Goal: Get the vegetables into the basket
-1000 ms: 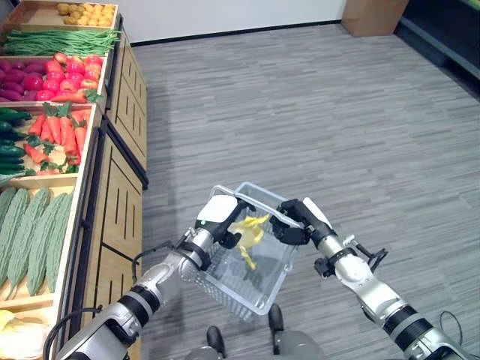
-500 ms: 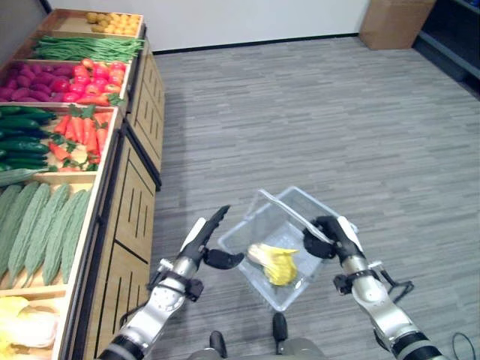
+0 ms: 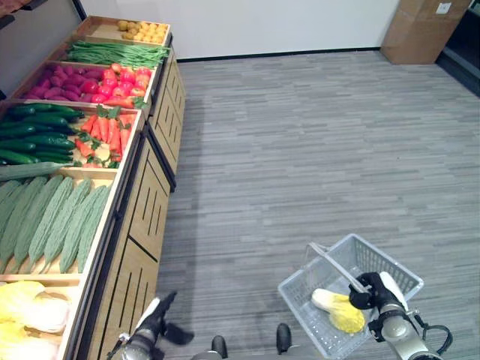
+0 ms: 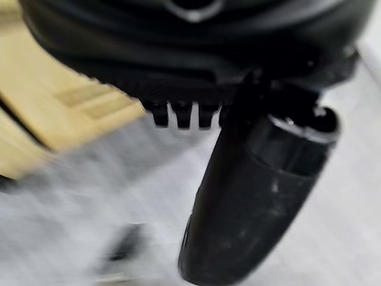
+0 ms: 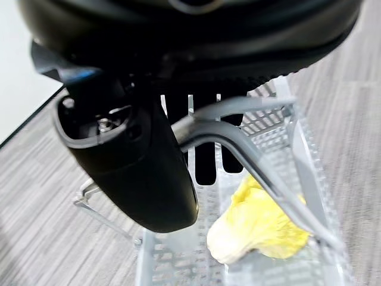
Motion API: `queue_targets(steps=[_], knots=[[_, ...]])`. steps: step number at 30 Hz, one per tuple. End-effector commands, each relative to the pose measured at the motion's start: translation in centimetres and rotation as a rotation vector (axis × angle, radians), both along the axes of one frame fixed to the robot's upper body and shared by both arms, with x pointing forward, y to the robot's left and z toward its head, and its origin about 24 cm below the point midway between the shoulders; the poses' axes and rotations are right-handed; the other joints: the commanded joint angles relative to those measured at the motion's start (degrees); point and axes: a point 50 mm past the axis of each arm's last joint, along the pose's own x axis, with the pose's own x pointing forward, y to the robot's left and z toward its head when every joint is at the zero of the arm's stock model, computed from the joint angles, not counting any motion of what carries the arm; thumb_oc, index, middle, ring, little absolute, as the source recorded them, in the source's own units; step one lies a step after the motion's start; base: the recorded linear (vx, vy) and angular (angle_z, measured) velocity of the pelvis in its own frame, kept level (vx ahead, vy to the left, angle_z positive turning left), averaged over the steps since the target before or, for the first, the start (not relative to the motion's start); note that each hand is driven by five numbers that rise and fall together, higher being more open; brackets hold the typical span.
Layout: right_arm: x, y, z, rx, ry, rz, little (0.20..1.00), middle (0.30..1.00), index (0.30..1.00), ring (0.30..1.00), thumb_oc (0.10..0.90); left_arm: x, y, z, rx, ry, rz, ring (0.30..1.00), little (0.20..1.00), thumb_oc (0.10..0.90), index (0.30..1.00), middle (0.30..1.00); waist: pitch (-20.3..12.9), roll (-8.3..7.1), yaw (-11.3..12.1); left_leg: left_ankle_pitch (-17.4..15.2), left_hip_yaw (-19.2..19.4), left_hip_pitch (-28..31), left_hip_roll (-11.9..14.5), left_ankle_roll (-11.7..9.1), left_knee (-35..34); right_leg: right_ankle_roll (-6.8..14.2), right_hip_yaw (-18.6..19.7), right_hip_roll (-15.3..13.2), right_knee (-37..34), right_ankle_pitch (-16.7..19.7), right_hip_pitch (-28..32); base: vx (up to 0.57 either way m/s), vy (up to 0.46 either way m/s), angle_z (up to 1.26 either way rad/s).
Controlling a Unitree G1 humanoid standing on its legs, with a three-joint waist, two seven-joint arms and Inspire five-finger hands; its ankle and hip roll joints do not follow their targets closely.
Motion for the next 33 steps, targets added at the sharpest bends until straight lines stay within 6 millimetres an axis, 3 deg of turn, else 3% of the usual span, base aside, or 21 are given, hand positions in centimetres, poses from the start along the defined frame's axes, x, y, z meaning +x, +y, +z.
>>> queue_targets(steps=[1,2,4,10,14,16,21,26,30,33], knots=[[5.0,-0.5,4.2,-0.032,-0.313,0.0,0.3,0.3,0.3,0.3,0.4,1.4,0.8,0.0,0.17,-0.016,-0.07,1.0,1.0,0.9,1.0,1.0,-1.15,-2.2,1.25,-0.13,-4.72,-1.87,3.86,-4.03,0.07,4.49,-2.31,-2.92,2.02,-4.06,1.45,0.0,-0.038,0.03],[5.0,-0.5,4.2,-0.032,-0.313,0.0,0.3,0.3,0.3,0.3,0.4,1.4,0.8,0.0,0.17,-0.016,-0.07,1.0,1.0,0.9,1.0,1.0,-1.17,-2.17,1.23,-0.13,-4.73,-1.89,3.88,-4.04,0.07,4.48,-2.32,-2.91,2.1,-4.11,1.4,0.01,-0.06,0.03],[4.8,-0.4,4.1,-0.029,-0.324,-0.01,0.3,0.3,0.3,0.3,0.4,-0.6,1.1,-0.7,0.23,0.071,-0.031,1.0,1.0,0.9,1.0,1.0,-0.32,-1.83,1.34,0.44,-5.22,-2.37,4.8,-4.24,0.07,3.65,-2.6,-2.11,5.81,-5.95,-0.39,-0.01,-0.071,0.05],[4.8,-0.3,4.3,-0.036,-0.332,0.008,0.3,0.3,0.3,0.3,0.4,-1.7,0.6,-1.2,0.229,0.107,0.048,1.0,1.0,0.9,1.0,1.0,1.25,-1.69,1.45,1.44,-6.57,-3.35,6.32,-4.51,0.95,2.43,-2.97,-0.52,10.57,-8.58,-3.03,0.0,-0.136,0.1],[4.6,0.3,4.0,-0.016,-0.326,0.021,0.3,0.3,0.3,0.3,0.4,-1.5,0.3,-1.3,0.2,0.093,0.153,1.0,1.0,0.9,1.0,1.0,2.77,-2.22,1.63,1.21,-7.5,-6.44,7.09,-5.21,7.32,1.08,-3.76,0.07,10.0,-8.74,-2.16,0.02,-0.186,0.07],[4.4,0.6,3.9,-0.008,-0.32,0.035,0.3,0.3,0.3,0.3,0.4,-0.9,0.0,-1.3,0.19,0.072,0.185,1.0,1.0,0.9,1.0,1.0,3.94,-2.76,1.61,0.94,-8.12,-9.26,6.25,-5.69,13.87,0.09,-5.03,0.09,9.07,-9.0,-0.81,0.04,-0.147,0.27],[4.8,0.9,4.1,-0.003,-0.334,0.043,0.3,0.3,0.3,0.3,0.4,-0.3,-0.5,-1.3,0.178,0.051,0.207,1.0,1.0,0.9,1.0,1.0,4.63,-2.69,2.26,1.57,-11.14,-12.97,3.24,-4.52,10.99,0.29,-5.45,0.0,8.0,-9.57,0.63,0.1,-0.024,0.17],[5.0,1.4,4.0,0.004,-0.345,0.04,0.3,0.3,0.3,0.3,0.4,-0.2,-1.0,-1.4,0.176,0.047,0.175,1.0,1.0,0.9,1.0,1.0,4.12,-2.65,3.94,7.46,-8.68,-19.23,2.91,-4.73,2.38,0.9,-4.36,0.95,6.23,-11.55,4.26,0.24,0.072,0.11],[5.1,1.9,3.8,0.015,-0.338,0.06,0.3,0.3,0.3,0.3,0.4,-0.9,-0.7,-1.4,0.194,0.069,0.15,1.0,1.0,0.9,1.0,1.0,3.31,-3.37,4.95,7.79,-7.93,-18.19,2.96,-4.13,2.36,1.6,-2.18,0.74,6.33,-13.03,6.36,0.29,0.158,-0.5],[4.9,2.1,3.5,0.029,-0.324,0.053,0.3,0.3,0.3,0.3,0.4,-1.1,0.0,-1.3,0.212,0.077,0.143,1.0,1.0,0.9,1.0,1.0,2.26,-4.79,5.24,5.74,-6.25,-18.84,1.77,-2.15,6.15,3.08,-1.92,-1.87,8.21,-13.34,6.69,0.3,0.285,-0.38]])
